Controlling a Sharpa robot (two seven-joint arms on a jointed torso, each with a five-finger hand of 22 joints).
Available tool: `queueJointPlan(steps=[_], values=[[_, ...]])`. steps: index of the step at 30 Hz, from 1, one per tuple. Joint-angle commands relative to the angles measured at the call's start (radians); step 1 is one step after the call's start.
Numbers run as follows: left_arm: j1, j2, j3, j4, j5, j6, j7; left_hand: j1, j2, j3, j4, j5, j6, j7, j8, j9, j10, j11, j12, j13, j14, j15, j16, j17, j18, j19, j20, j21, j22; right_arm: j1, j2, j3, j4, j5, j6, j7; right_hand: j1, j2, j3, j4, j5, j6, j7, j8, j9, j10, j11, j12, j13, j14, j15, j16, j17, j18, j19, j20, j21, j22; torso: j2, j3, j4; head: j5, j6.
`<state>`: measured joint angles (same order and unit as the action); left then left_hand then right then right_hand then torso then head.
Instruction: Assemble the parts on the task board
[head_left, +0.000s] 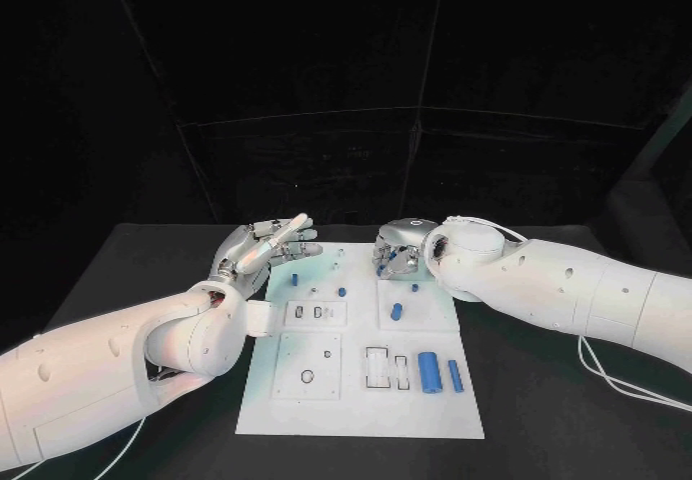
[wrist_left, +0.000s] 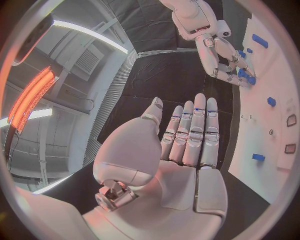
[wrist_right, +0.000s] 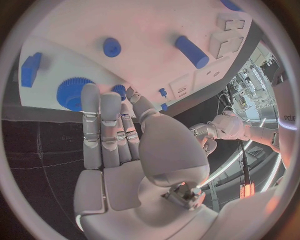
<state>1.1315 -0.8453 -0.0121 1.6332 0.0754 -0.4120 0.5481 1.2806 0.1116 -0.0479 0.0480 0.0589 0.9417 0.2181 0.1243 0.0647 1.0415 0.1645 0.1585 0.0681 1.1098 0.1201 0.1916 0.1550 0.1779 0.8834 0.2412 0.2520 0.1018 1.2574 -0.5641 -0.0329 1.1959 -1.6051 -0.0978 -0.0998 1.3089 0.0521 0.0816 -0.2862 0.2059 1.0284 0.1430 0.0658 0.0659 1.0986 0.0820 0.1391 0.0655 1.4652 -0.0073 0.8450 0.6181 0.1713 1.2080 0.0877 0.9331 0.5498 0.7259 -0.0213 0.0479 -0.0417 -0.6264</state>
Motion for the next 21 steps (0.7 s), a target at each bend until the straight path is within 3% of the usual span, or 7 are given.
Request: queueJointPlan(steps=[1, 14, 21], values=[[0.001, 0.0, 0.0, 0.0, -0.01, 0.016, 0.001, 0.003, -0.005, 0.001, -0.005, 0.002, -0.002, 0.01, -0.006, -0.001, -0.006, 0.007, -0.005, -0.002, 0.001, 0.005, -0.006, 0.002, 0.006, 0.007, 0.0, -0.007, -0.002, 0.003, 0.004, 0.001, -0.006, -0.018, 0.033, -0.003, 0.0, 0.012, 0.013, -0.001, -0.004, 0.01, 0.001, 0.002, 0.001, 0.01, 0.001, 0.004, -0.002, 0.012, -0.004, 0.012, 0.006, 0.003, 0.0, 0.002, 0.013, 0.008, 0.006, 0.0008, 0.0023, -0.002, -0.001], [0.001, -0.002, 0.0, -0.003, -0.01, 0.017, -0.001, 0.001, -0.005, 0.001, -0.006, 0.002, -0.008, 0.013, -0.011, -0.001, -0.014, 0.01, -0.011, -0.003, 0.003, 0.007, -0.009, 0.005, 0.006, 0.009, 0.001, -0.01, -0.005, 0.003, 0.007, 0.001, -0.016, -0.019, 0.03, -0.001, 0.003, 0.045, 0.09, -0.002, -0.036, 0.039, 0.003, 0.007, 0.003, 0.042, -0.002, 0.008, -0.002, 0.01, -0.006, 0.089, 0.073, -0.006, 0.007, 0.001, 0.087, 0.091, 0.013, 0.0032, 0.0039, -0.005, -0.004], [0.001, -0.002, 0.0, -0.006, -0.01, 0.013, -0.005, 0.0, -0.004, 0.001, -0.006, 0.002, -0.009, 0.013, -0.011, -0.001, -0.016, 0.011, -0.012, -0.003, 0.003, 0.007, -0.009, 0.006, 0.006, 0.01, 0.001, -0.01, -0.005, 0.003, 0.002, 0.001, -0.008, -0.016, -0.079, 0.032, 0.029, 0.066, 0.201, -0.004, -0.123, 0.081, 0.0, 0.017, 0.005, 0.087, -0.01, 0.013, 0.0, 0.012, -0.012, 0.155, 0.132, -0.019, 0.027, -0.005, 0.163, 0.183, 0.015, 0.0032, 0.0035, -0.005, -0.003]])
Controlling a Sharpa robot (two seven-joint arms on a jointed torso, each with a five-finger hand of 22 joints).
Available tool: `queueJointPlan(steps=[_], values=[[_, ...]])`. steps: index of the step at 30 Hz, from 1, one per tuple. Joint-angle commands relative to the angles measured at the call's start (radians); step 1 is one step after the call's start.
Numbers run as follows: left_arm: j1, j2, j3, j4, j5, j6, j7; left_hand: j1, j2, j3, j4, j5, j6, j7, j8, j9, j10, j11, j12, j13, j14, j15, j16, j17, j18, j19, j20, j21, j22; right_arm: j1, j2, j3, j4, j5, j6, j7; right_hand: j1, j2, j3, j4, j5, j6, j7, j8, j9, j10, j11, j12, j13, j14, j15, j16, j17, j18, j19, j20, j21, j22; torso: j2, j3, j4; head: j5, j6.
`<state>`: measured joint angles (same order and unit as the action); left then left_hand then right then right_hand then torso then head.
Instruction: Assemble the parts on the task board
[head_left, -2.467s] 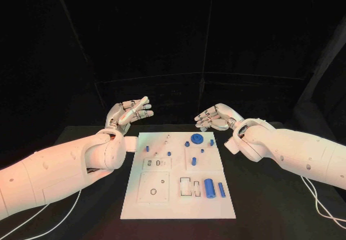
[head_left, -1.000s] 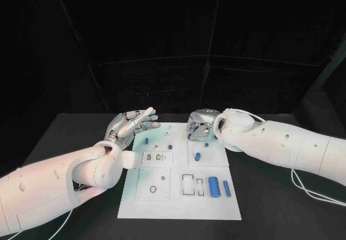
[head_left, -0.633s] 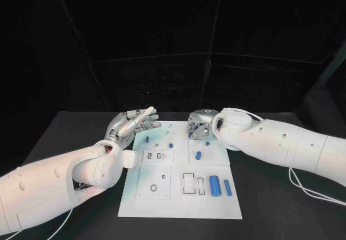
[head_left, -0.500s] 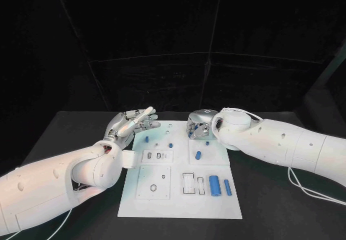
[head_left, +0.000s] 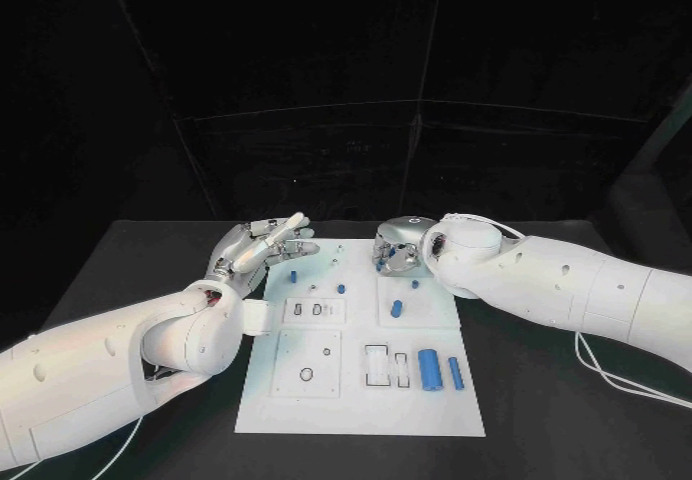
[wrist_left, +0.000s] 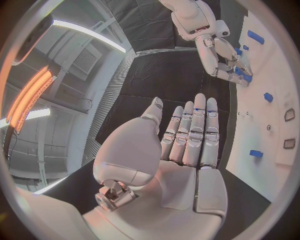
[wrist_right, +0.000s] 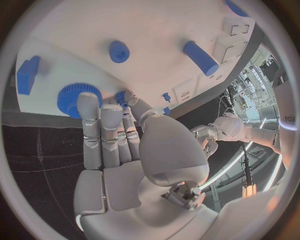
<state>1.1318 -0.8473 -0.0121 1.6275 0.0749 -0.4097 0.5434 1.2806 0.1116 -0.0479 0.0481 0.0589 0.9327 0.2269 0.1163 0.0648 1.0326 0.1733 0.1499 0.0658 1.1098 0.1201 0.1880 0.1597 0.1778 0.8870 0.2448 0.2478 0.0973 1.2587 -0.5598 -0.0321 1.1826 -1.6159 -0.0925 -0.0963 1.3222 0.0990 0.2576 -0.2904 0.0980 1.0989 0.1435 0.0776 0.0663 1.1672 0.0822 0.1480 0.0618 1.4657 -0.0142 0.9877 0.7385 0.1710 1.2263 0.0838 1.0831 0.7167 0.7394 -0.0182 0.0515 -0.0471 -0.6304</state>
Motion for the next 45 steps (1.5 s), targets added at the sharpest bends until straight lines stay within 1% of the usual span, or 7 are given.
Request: queueJointPlan(steps=[1, 6, 10, 16, 27, 41, 45], values=[[0.001, 0.0, 0.001, 0.0, -0.009, 0.01, -0.001, -0.001, -0.003, 0.001, -0.006, 0.002, -0.002, 0.005, -0.005, -0.001, -0.011, 0.003, -0.005, -0.001, 0.003, 0.007, -0.007, 0.002, 0.006, 0.007, -0.002, -0.007, -0.002, 0.001, -0.003, 0.0, 0.008, -0.004, -0.103, 0.033, 0.02, 0.018, 0.043, 0.0, -0.019, 0.014, 0.0, 0.005, 0.004, 0.023, -0.011, 0.005, 0.004, 0.013, -0.006, 0.022, 0.022, -0.02, 0.01, -0.001, 0.023, 0.028, 0.001, 0.0003, 0.0002, 0.001, 0.001], [0.001, 0.0, 0.001, 0.001, -0.009, 0.009, -0.002, -0.002, -0.002, 0.001, -0.007, 0.002, -0.005, 0.007, -0.007, -0.001, -0.014, 0.004, -0.007, -0.002, 0.003, 0.008, -0.008, 0.003, 0.006, 0.008, -0.001, -0.009, -0.003, 0.001, -0.004, 0.0, 0.023, 0.004, -0.17, 0.046, 0.022, 0.004, 0.095, 0.003, -0.023, 0.021, 0.0, 0.004, 0.003, 0.031, -0.009, 0.002, 0.004, 0.011, -0.004, 0.041, 0.034, -0.022, 0.008, -0.001, 0.043, 0.048, 0.002, 0.0, 0.0012, 0.002, 0.004], [0.001, 0.0, 0.001, 0.002, -0.009, 0.009, -0.002, -0.002, -0.002, 0.001, -0.007, 0.002, -0.006, 0.007, -0.007, -0.001, -0.015, 0.004, -0.008, -0.002, 0.003, 0.008, -0.008, 0.003, 0.006, 0.008, -0.001, -0.009, -0.003, 0.001, 0.001, 0.0, 0.024, 0.01, -0.224, 0.043, -0.008, -0.034, 0.177, 0.011, -0.023, 0.023, 0.004, -0.003, 0.002, 0.034, -0.007, -0.006, 0.005, 0.003, -0.002, 0.061, 0.041, -0.023, -0.003, 0.003, 0.068, 0.067, 0.002, -0.0007, 0.0025, 0.005, 0.007], [0.001, 0.002, 0.001, 0.003, -0.009, 0.012, -0.003, -0.002, -0.002, 0.001, -0.007, 0.002, -0.006, 0.007, -0.007, -0.001, -0.015, 0.004, -0.008, -0.002, 0.003, 0.008, -0.008, 0.003, 0.006, 0.008, -0.001, -0.009, -0.003, 0.001, 0.033, 0.001, -0.011, 0.017, -0.273, 0.029, -0.018, -0.048, 0.209, 0.014, -0.019, 0.022, 0.006, -0.006, 0.002, 0.032, -0.007, -0.01, 0.005, 0.001, 0.0, 0.069, 0.043, -0.023, -0.008, 0.004, 0.077, 0.073, 0.005, -0.0011, 0.0043, 0.01, 0.01], [0.002, -0.003, 0.001, 0.013, -0.009, 0.015, -0.003, -0.001, -0.002, 0.002, -0.008, 0.002, -0.007, 0.007, -0.008, -0.001, -0.018, 0.005, -0.009, -0.002, 0.003, 0.009, -0.009, 0.004, 0.006, 0.008, -0.001, -0.01, -0.004, 0.007, 0.113, 0.001, -0.112, 0.041, -0.278, 0.038, -0.028, -0.067, 0.241, 0.018, -0.017, 0.015, 0.008, -0.01, 0.001, 0.026, -0.004, -0.015, 0.004, -0.002, 0.002, 0.075, 0.042, -0.023, -0.012, 0.006, 0.086, 0.08, 0.017, -0.0028, 0.01, 0.007, 0.02], [0.003, 0.0, 0.001, 0.014, -0.009, 0.017, -0.004, -0.001, -0.002, 0.002, -0.008, 0.002, -0.007, 0.007, -0.008, -0.001, -0.018, 0.005, -0.009, -0.002, 0.003, 0.009, -0.009, 0.004, 0.006, 0.008, -0.001, -0.01, -0.004, 0.008, 0.167, 0.001, -0.16, 0.053, -0.253, 0.047, -0.037, -0.079, 0.254, 0.025, -0.018, 0.008, 0.011, -0.012, 0.0, 0.019, -0.001, -0.02, 0.004, -0.004, 0.005, 0.077, 0.039, -0.023, -0.016, 0.009, 0.09, 0.081, 0.026, -0.006, 0.0122, 0.0, 0.028], [0.003, 0.002, 0.001, 0.012, -0.009, 0.017, -0.005, 0.0, -0.002, 0.002, -0.01, 0.002, -0.009, 0.007, -0.009, -0.001, -0.02, 0.005, -0.011, -0.002, 0.002, 0.009, -0.011, 0.004, 0.006, 0.008, -0.001, -0.011, -0.005, 0.008, 0.179, 0.001, -0.169, 0.055, -0.242, 0.048, -0.04, -0.082, 0.256, 0.027, -0.017, 0.007, 0.011, -0.012, 0.0, 0.018, 0.0, -0.021, 0.004, -0.004, 0.005, 0.077, 0.038, -0.023, -0.018, 0.009, 0.09, 0.08, 0.026, -0.0042, 0.0135, 0.002, 0.026]])
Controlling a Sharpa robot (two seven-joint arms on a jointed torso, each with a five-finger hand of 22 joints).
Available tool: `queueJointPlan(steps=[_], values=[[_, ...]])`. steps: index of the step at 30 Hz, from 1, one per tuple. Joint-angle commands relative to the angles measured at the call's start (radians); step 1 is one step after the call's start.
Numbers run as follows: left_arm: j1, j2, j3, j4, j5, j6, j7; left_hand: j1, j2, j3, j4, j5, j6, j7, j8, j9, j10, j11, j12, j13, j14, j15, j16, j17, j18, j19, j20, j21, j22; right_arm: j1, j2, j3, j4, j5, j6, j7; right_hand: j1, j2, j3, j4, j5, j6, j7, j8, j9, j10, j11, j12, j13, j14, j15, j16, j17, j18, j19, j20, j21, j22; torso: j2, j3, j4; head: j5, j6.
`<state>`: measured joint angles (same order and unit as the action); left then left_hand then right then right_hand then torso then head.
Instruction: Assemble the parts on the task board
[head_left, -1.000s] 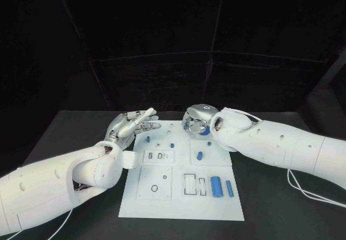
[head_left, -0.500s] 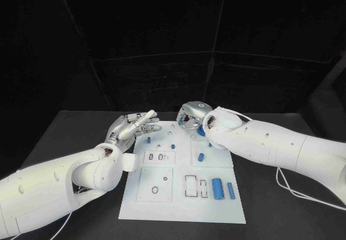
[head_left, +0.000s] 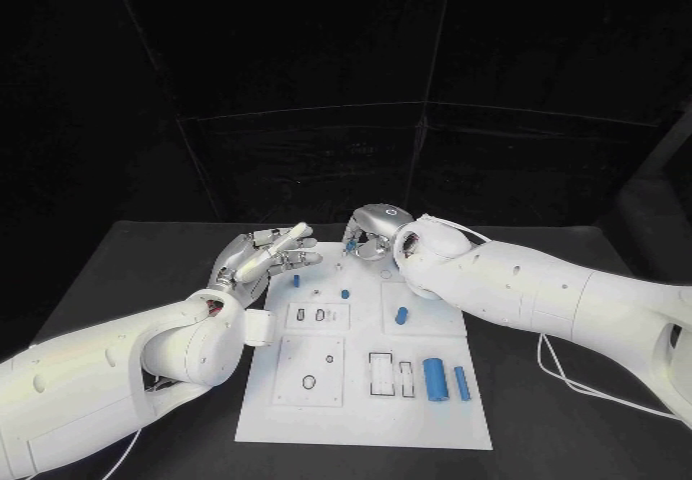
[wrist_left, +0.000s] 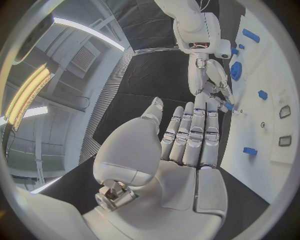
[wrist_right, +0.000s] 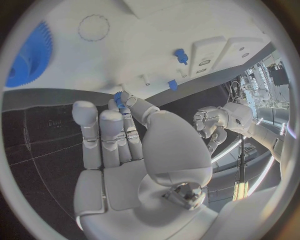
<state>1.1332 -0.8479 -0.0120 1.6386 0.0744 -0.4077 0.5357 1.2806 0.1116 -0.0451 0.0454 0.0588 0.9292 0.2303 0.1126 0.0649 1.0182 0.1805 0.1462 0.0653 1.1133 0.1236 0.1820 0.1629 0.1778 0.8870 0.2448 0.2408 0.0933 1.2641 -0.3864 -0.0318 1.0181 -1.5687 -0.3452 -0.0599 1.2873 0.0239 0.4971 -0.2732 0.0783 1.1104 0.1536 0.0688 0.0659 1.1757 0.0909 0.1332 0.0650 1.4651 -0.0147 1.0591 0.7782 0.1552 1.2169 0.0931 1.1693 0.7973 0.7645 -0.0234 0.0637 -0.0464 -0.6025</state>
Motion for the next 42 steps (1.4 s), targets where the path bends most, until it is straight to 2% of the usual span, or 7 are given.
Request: queueJointPlan(steps=[1, 17, 21, 25, 31, 37, 42], values=[[0.002, 0.003, 0.001, 0.001, -0.009, 0.015, 0.002, 0.0, -0.002, 0.0, -0.007, 0.002, -0.005, 0.004, -0.006, -0.001, -0.006, -0.002, -0.007, -0.001, -0.001, 0.005, -0.005, 0.001, 0.006, 0.008, -0.001, -0.004, -0.001, 0.003, 0.008, 0.001, -0.006, 0.008, 0.013, 0.012, -0.006, -0.007, 0.016, 0.01, 0.002, -0.005, 0.001, -0.003, 0.001, 0.009, -0.009, -0.006, 0.001, -0.004, 0.006, 0.006, -0.002, -0.007, -0.008, 0.0, 0.004, 0.0, 0.001, 0.0008, 0.0017, 0.001, -0.002], [0.002, 0.004, 0.001, -0.003, -0.009, 0.017, 0.001, 0.001, -0.002, 0.0, -0.008, 0.002, -0.006, 0.004, -0.006, -0.001, -0.006, -0.002, -0.007, -0.001, -0.001, 0.006, -0.005, 0.001, 0.006, 0.008, -0.001, -0.004, -0.001, 0.003, 0.026, 0.001, -0.02, 0.009, 0.048, 0.006, -0.01, -0.013, 0.02, 0.013, 0.003, -0.009, 0.001, -0.004, 0.001, 0.004, -0.008, -0.009, 0.0, -0.007, 0.007, -0.001, -0.015, -0.005, -0.015, 0.001, 0.0, -0.009, 0.002, -0.0002, 0.0001, 0.006, -0.002], [0.003, 0.004, 0.001, -0.003, -0.009, 0.018, 0.001, 0.001, -0.002, 0.0, -0.008, 0.002, -0.006, 0.004, -0.006, -0.001, -0.006, -0.002, -0.007, -0.001, -0.001, 0.006, -0.005, 0.001, 0.006, 0.008, -0.001, -0.004, -0.001, 0.003, 0.031, 0.001, -0.026, 0.007, 0.073, -0.011, -0.021, -0.03, 0.027, 0.02, 0.001, -0.032, 0.007, -0.007, -0.002, -0.027, -0.001, -0.025, -0.003, -0.022, 0.013, -0.029, -0.057, 0.002, -0.043, 0.006, -0.022, -0.05, 0.003, -0.0001, 0.0, 0.006, -0.003], [0.003, 0.004, 0.001, -0.004, -0.009, 0.019, -0.001, 0.001, -0.003, 0.0, -0.008, 0.002, -0.007, 0.005, -0.007, -0.001, -0.008, -0.001, -0.008, -0.002, -0.002, 0.006, -0.006, 0.002, 0.006, 0.008, 0.0, -0.005, -0.002, 0.003, 0.035, 0.0, -0.032, 0.004, 0.076, -0.025, -0.034, -0.071, 0.025, 0.028, 0.002, -0.139, 0.024, -0.007, -0.003, -0.141, 0.025, -0.061, -0.001, -0.102, 0.036, -0.164, -0.227, 0.03, -0.155, 0.022, -0.13, -0.211, 0.003, 0.0005, -0.0012, 0.007, -0.003], [0.003, 0.003, 0.001, -0.004, -0.009, 0.023, -0.009, -0.001, -0.003, -0.001, -0.009, 0.002, -0.012, 0.007, -0.01, -0.001, -0.014, 0.0, -0.011, -0.002, -0.003, 0.007, -0.008, 0.003, 0.006, 0.009, 0.0, -0.007, -0.004, 0.003, 0.027, 0.0, -0.016, -0.011, 0.043, -0.039, -0.01, -0.095, -0.008, 0.035, 0.001, -0.209, 0.014, -0.006, -0.001, -0.24, 0.033, -0.033, 0.007, -0.159, 0.041, -0.23, -0.289, 0.03, -0.191, 0.032, -0.175, -0.239, 0.003, 0.0016, -0.002, 0.008, 0.0], [0.003, -0.002, 0.001, -0.001, -0.009, 0.025, -0.011, -0.002, -0.003, -0.001, -0.009, 0.002, -0.014, 0.007, -0.011, -0.001, -0.016, 0.001, -0.012, -0.002, -0.004, 0.008, -0.01, 0.003, 0.006, 0.009, 0.001, -0.008, -0.004, 0.003, -0.023, 0.001, 0.048, -0.012, -0.013, -0.043, -0.002, -0.102, -0.039, 0.051, 0.009, -0.22, 0.015, -0.003, 0.002, -0.257, 0.029, 0.023, 0.018, -0.146, 0.039, -0.224, -0.298, 0.031, -0.181, 0.032, -0.18, -0.248, 0.002, 0.0018, -0.0048, 0.007, 0.004], [0.004, -0.011, 0.001, 0.002, -0.009, 0.025, -0.01, -0.002, -0.003, -0.001, -0.009, 0.002, -0.014, 0.007, -0.011, -0.001, -0.016, 0.001, -0.012, -0.002, -0.004, 0.008, -0.01, 0.003, 0.006, 0.009, 0.001, -0.008, -0.005, 0.009, -0.112, 0.001, 0.144, 0.017, -0.057, -0.051, -0.011, -0.104, -0.049, 0.073, 0.023, -0.187, 0.022, 0.005, 0.005, -0.216, 0.023, 0.084, 0.028, -0.115, 0.033, -0.208, -0.301, 0.031, -0.158, 0.027, -0.174, -0.251, -0.001, 0.0034, -0.0126, 0.008, 0.008]])
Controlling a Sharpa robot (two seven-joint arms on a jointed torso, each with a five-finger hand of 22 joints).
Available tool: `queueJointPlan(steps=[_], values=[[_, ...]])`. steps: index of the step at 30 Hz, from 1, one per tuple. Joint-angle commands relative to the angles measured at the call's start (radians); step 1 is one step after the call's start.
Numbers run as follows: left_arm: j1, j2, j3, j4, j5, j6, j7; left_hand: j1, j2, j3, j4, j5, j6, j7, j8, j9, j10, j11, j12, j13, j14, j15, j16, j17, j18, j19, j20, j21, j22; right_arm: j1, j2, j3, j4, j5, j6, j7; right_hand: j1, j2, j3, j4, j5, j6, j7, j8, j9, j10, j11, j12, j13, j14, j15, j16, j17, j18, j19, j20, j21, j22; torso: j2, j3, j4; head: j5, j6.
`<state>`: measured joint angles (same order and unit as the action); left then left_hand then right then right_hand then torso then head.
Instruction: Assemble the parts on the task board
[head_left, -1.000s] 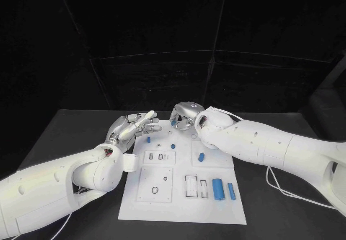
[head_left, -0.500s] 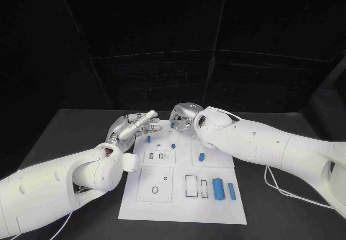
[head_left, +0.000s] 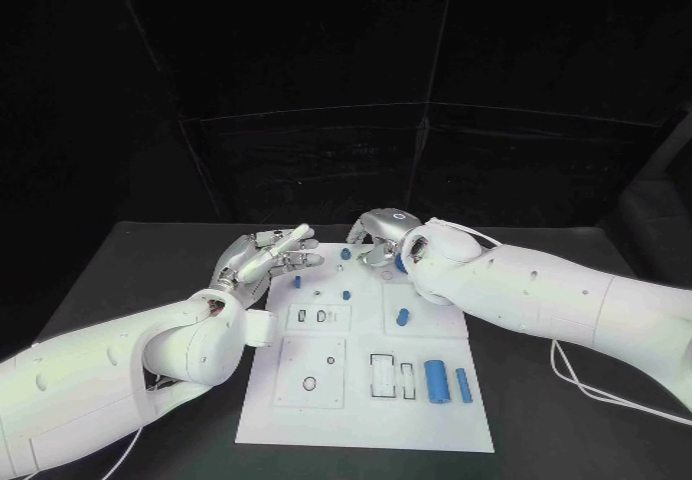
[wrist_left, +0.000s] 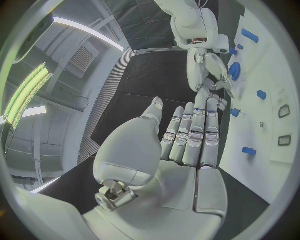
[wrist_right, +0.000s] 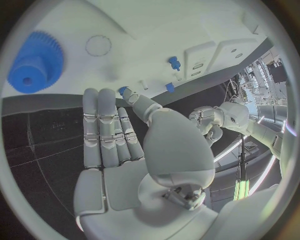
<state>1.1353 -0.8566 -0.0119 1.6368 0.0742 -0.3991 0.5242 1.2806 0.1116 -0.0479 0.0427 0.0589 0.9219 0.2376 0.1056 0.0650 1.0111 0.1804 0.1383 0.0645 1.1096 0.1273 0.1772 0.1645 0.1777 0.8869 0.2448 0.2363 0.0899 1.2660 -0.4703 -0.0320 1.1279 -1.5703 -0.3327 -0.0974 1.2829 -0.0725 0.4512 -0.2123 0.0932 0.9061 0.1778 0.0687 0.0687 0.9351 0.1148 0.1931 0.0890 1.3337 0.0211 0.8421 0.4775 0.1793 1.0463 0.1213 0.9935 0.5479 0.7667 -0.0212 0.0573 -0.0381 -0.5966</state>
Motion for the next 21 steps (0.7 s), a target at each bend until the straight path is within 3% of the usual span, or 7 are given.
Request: queueJointPlan(steps=[1, 5, 7, 9, 13, 19, 21], values=[[0.003, -0.004, 0.001, 0.004, -0.009, 0.017, 0.002, -0.002, -0.003, 0.002, -0.007, 0.002, -0.007, 0.0, -0.004, -0.001, -0.01, 0.001, -0.005, -0.001, 0.0, 0.004, -0.005, 0.002, 0.006, 0.009, 0.001, -0.004, -0.001, 0.008, -0.05, 0.004, 0.056, 0.034, -0.074, -0.016, -0.012, -0.008, -0.003, 0.02, 0.009, 0.027, -0.002, 0.007, 0.003, 0.049, -0.003, 0.042, 0.006, 0.029, -0.005, 0.016, 0.0, 0.007, 0.02, -0.002, 0.006, -0.001, -0.003, 0.0014, -0.0077, -0.001, 0.004], [0.004, -0.008, 0.0, 0.003, -0.008, 0.017, 0.003, -0.002, -0.003, 0.002, -0.007, 0.002, -0.007, 0.0, -0.004, -0.001, -0.01, 0.001, -0.005, -0.001, 0.0, 0.004, -0.005, 0.002, 0.006, 0.009, 0.001, -0.004, -0.001, 0.011, -0.139, 0.028, 0.137, 0.125, -0.076, -0.04, -0.069, -0.037, -0.037, 0.069, 0.006, 0.051, -0.006, 0.011, 0.003, 0.213, -0.028, 0.139, 0.036, 0.098, -0.02, 0.125, 0.133, -0.002, 0.081, -0.013, 0.058, 0.061, -0.006, 0.0038, -0.0157, -0.004, 0.008], [0.004, -0.008, 0.0, 0.001, -0.008, 0.018, 0.004, -0.001, -0.003, 0.002, -0.007, 0.002, -0.006, -0.001, -0.004, -0.001, -0.01, 0.001, -0.004, -0.001, 0.0, 0.004, -0.006, 0.002, 0.006, 0.009, 0.001, -0.005, -0.002, 0.012, -0.174, 0.033, 0.164, 0.168, -0.068, -0.055, -0.107, -0.082, -0.108, 0.104, 0.036, 0.034, -0.019, 0.002, -0.001, 0.281, -0.042, 0.195, 0.064, 0.117, -0.032, 0.167, 0.188, -0.012, 0.119, -0.022, 0.096, 0.118, -0.005, 0.0047, -0.0181, -0.005, 0.009], [0.004, -0.007, 0.0, -0.001, -0.008, 0.019, 0.004, -0.001, -0.003, 0.002, -0.007, 0.002, -0.006, -0.001, -0.004, -0.001, -0.01, 0.001, -0.004, -0.001, 0.0, 0.004, -0.006, 0.002, 0.006, 0.009, 0.001, -0.005, -0.002, 0.013, -0.207, 0.038, 0.183, 0.204, -0.044, -0.074, -0.091, -0.093, -0.201, 0.142, 0.066, 0.023, -0.029, 0.004, 0.0, 0.311, -0.057, 0.265, 0.111, 0.14, -0.045, 0.24, 0.285, -0.028, 0.166, -0.037, 0.149, 0.199, -0.005, 0.0058, -0.022, -0.006, 0.01], [0.004, -0.006, 0.0, -0.003, -0.008, 0.02, 0.004, 0.0, -0.002, 0.003, -0.008, 0.002, -0.005, -0.002, -0.003, 0.0, -0.008, 0.0, -0.004, 0.0, 0.0, 0.004, -0.007, 0.002, 0.006, 0.009, 0.001, -0.005, -0.002, 0.013, -0.248, 0.041, 0.193, 0.235, 0.026, -0.111, 0.005, -0.064, -0.429, 0.258, 0.105, -0.004, -0.04, 0.017, 0.002, 0.279, -0.058, 0.473, 0.28, 0.165, -0.044, 0.401, 0.504, -0.052, 0.236, -0.05, 0.249, 0.351, -0.005, 0.0065, -0.0255, -0.008, 0.009], [0.004, -0.001, 0.0, -0.007, -0.008, 0.023, 0.004, 0.0, -0.002, 0.003, -0.009, 0.002, -0.005, -0.002, -0.003, 0.0, -0.008, 0.0, -0.004, 0.0, 0.0, 0.004, -0.007, 0.002, 0.006, 0.009, 0.001, -0.006, -0.002, 0.013, -0.264, 0.043, 0.168, 0.191, 0.106, -0.138, 0.118, -0.075, -0.519, 0.447, 0.106, -0.026, -0.025, 0.046, 0.002, 0.208, -0.052, 0.695, 0.507, 0.165, -0.041, 0.485, 0.626, -0.065, 0.245, -0.032, 0.301, 0.424, -0.004, 0.0075, -0.022, -0.016, 0.005], [0.004, 0.001, 0.0, -0.008, -0.008, 0.023, 0.003, 0.0, -0.002, 0.003, -0.009, 0.002, -0.005, -0.002, -0.003, 0.0, -0.008, 0.0, -0.004, 0.0, 0.0, 0.004, -0.007, 0.002, 0.006, 0.009, 0.001, -0.006, -0.002, 0.013, -0.262, 0.043, 0.16, 0.185, 0.123, -0.14, 0.133, -0.078, -0.524, 0.47, 0.107, -0.029, -0.024, 0.051, 0.002, 0.216, -0.051, 0.734, 0.555, 0.166, -0.036, 0.496, 0.643, -0.065, 0.248, -0.034, 0.309, 0.435, -0.003, 0.0066, -0.0204, -0.019, 0.005]])
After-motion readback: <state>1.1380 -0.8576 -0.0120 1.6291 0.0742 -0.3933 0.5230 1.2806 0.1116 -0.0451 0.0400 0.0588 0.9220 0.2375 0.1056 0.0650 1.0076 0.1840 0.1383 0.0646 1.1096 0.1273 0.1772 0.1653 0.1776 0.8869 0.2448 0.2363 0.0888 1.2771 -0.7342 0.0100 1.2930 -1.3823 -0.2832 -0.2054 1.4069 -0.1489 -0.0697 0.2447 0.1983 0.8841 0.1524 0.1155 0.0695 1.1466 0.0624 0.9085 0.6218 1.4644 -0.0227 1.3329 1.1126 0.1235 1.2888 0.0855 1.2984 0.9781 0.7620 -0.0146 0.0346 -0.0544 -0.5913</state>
